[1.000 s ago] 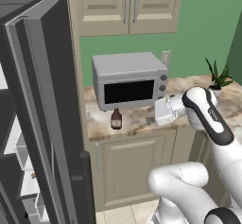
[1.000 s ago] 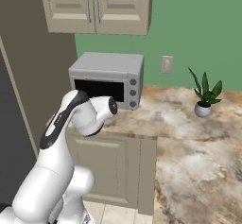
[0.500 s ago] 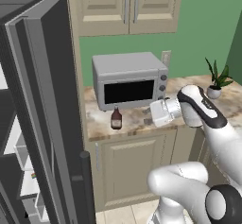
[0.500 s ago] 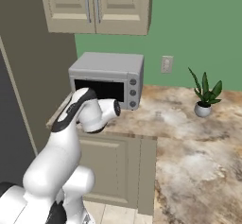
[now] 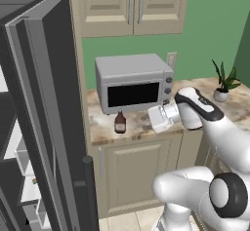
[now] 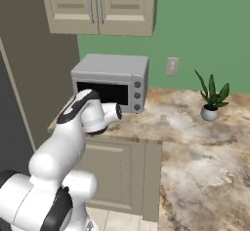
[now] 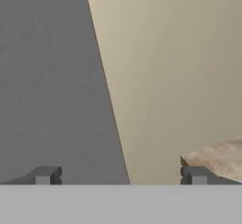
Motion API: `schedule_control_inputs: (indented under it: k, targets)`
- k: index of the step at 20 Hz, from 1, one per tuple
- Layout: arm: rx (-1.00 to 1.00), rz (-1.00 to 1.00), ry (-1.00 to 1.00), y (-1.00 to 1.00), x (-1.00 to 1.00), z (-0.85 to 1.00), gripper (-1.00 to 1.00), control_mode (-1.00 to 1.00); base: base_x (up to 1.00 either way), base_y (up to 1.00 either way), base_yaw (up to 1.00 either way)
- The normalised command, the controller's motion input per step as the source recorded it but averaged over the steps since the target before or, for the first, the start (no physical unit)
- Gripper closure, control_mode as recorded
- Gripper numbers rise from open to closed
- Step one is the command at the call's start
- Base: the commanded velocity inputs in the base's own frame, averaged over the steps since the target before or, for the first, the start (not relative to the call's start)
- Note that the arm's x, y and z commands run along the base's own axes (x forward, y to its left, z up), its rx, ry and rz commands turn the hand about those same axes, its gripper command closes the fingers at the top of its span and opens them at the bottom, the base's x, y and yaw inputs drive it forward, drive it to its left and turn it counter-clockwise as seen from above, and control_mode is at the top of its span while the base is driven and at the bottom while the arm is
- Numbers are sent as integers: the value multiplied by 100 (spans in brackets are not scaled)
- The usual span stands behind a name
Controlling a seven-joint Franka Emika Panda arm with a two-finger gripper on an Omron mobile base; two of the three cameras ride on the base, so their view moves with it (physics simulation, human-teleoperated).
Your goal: Place the mustard and ketchup from the counter to the top shelf of the fridge. If the existing items in the fridge are on the top shelf, move them to other shelves.
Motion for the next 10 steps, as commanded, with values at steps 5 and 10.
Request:
schedule_control_inputs:
  k: [5, 10]
  targets:
    - [0, 0, -4, 6, 18, -19, -100, -100, 0, 0, 0]
    - [0, 0, -5, 3, 33, -13, -100, -100, 0, 0, 0]
